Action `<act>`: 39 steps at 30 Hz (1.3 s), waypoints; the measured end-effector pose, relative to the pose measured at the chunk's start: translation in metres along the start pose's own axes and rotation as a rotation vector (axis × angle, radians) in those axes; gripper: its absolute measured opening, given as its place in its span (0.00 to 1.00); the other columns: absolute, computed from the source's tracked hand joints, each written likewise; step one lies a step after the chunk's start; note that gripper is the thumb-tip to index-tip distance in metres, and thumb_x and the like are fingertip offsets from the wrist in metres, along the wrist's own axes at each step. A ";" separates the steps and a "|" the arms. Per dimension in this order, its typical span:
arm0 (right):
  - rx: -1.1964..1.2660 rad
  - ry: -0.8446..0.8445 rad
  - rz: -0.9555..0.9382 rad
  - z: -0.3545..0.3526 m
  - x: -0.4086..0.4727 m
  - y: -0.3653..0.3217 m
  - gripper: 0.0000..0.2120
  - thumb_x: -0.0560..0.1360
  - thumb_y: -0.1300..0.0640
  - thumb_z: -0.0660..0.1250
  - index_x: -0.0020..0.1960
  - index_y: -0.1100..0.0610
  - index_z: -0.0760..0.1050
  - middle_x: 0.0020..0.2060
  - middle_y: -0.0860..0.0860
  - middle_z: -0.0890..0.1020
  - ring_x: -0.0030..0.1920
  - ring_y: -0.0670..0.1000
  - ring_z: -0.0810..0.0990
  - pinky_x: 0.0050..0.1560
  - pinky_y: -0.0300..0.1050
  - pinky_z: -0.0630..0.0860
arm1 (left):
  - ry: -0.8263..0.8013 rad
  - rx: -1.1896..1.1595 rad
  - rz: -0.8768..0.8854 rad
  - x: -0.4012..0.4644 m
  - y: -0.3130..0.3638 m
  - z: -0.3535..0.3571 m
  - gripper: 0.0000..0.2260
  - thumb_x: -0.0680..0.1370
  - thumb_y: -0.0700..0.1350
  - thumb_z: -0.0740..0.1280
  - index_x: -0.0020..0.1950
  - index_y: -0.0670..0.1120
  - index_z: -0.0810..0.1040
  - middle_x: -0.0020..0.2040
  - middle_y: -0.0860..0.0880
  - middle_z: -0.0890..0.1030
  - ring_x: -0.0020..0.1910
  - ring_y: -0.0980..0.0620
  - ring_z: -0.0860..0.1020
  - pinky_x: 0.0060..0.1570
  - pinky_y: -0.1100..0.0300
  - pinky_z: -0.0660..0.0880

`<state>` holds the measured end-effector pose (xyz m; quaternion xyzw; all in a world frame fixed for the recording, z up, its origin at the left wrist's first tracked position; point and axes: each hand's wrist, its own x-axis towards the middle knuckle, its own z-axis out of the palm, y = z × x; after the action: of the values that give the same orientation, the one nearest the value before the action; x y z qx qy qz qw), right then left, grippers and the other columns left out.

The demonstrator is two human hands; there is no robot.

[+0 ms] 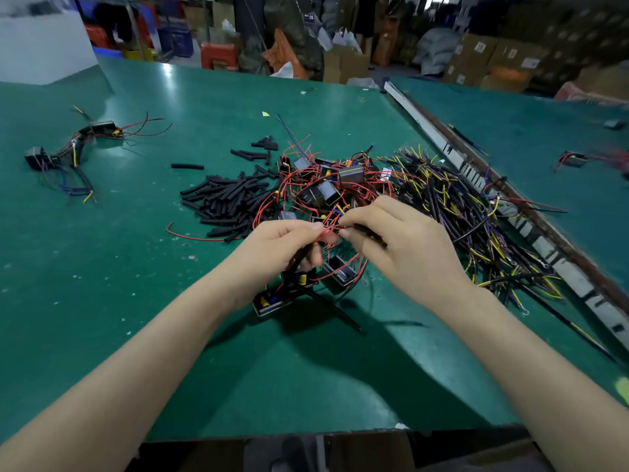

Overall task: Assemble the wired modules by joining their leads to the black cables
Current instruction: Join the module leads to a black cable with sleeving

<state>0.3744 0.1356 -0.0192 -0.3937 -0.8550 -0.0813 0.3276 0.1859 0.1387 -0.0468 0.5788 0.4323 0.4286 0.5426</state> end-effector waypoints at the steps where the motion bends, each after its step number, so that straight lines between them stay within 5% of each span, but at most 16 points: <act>1: -0.055 0.042 -0.047 0.001 0.000 0.000 0.07 0.78 0.57 0.67 0.50 0.57 0.82 0.39 0.53 0.80 0.40 0.56 0.80 0.36 0.51 0.78 | -0.030 -0.023 -0.002 0.001 0.001 -0.001 0.14 0.80 0.47 0.62 0.39 0.49 0.84 0.31 0.53 0.78 0.31 0.58 0.73 0.35 0.69 0.71; 5: -0.222 0.152 -0.191 0.002 0.005 0.000 0.08 0.79 0.58 0.66 0.45 0.58 0.83 0.37 0.54 0.81 0.36 0.58 0.78 0.33 0.49 0.76 | -0.124 0.020 -0.014 0.000 0.005 -0.008 0.09 0.72 0.53 0.66 0.40 0.53 0.85 0.34 0.55 0.81 0.32 0.61 0.74 0.30 0.72 0.66; 11: -0.353 0.040 -0.408 -0.014 0.011 0.002 0.10 0.80 0.58 0.65 0.43 0.57 0.82 0.39 0.53 0.82 0.35 0.56 0.78 0.28 0.50 0.74 | -0.168 0.100 -0.025 -0.005 0.015 -0.013 0.07 0.67 0.54 0.70 0.39 0.52 0.85 0.36 0.52 0.84 0.33 0.60 0.76 0.32 0.69 0.67; 17: -0.385 -0.269 -0.415 -0.038 0.019 -0.006 0.10 0.79 0.54 0.62 0.46 0.55 0.81 0.41 0.52 0.81 0.33 0.57 0.80 0.23 0.49 0.72 | 0.018 0.623 0.363 -0.018 0.033 -0.010 0.05 0.75 0.43 0.71 0.40 0.50 0.82 0.32 0.57 0.82 0.32 0.64 0.76 0.33 0.74 0.67; 23: 0.105 -0.524 -0.172 -0.050 0.037 -0.007 0.06 0.78 0.56 0.67 0.47 0.55 0.83 0.37 0.47 0.78 0.36 0.53 0.77 0.38 0.51 0.75 | 0.166 1.166 0.928 -0.027 0.036 -0.006 0.06 0.76 0.42 0.67 0.42 0.41 0.82 0.34 0.47 0.80 0.34 0.45 0.75 0.35 0.54 0.71; 26: 0.465 -0.609 0.139 -0.048 0.034 -0.002 0.06 0.78 0.54 0.67 0.43 0.50 0.80 0.24 0.48 0.76 0.23 0.48 0.72 0.27 0.38 0.69 | 0.246 1.300 1.149 -0.028 0.038 -0.009 0.08 0.78 0.42 0.67 0.41 0.41 0.82 0.33 0.46 0.79 0.32 0.45 0.75 0.31 0.55 0.69; 29: 0.753 -0.696 0.370 -0.042 0.028 -0.001 0.11 0.79 0.57 0.65 0.38 0.51 0.78 0.27 0.45 0.74 0.20 0.46 0.70 0.22 0.32 0.63 | 0.249 1.341 1.262 -0.029 0.036 -0.011 0.07 0.77 0.41 0.68 0.42 0.40 0.82 0.34 0.46 0.79 0.32 0.45 0.76 0.31 0.55 0.70; 34: 1.009 -0.831 0.513 -0.026 0.019 0.002 0.15 0.77 0.57 0.62 0.32 0.50 0.77 0.28 0.47 0.71 0.18 0.46 0.69 0.19 0.33 0.54 | 0.202 1.370 1.253 -0.027 0.030 -0.013 0.06 0.77 0.41 0.68 0.43 0.41 0.83 0.34 0.46 0.79 0.33 0.46 0.77 0.32 0.55 0.71; 39: 0.938 -0.870 0.520 -0.032 0.025 0.004 0.12 0.76 0.48 0.61 0.41 0.50 0.81 0.28 0.46 0.72 0.21 0.46 0.71 0.20 0.33 0.58 | 0.093 1.072 0.879 -0.023 0.028 -0.012 0.09 0.78 0.46 0.65 0.47 0.43 0.81 0.37 0.53 0.79 0.38 0.50 0.74 0.39 0.53 0.70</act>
<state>0.3810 0.1411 0.0210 -0.3997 -0.7313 0.5436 0.0993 0.1688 0.1184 -0.0187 0.8693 0.3326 0.3604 -0.0613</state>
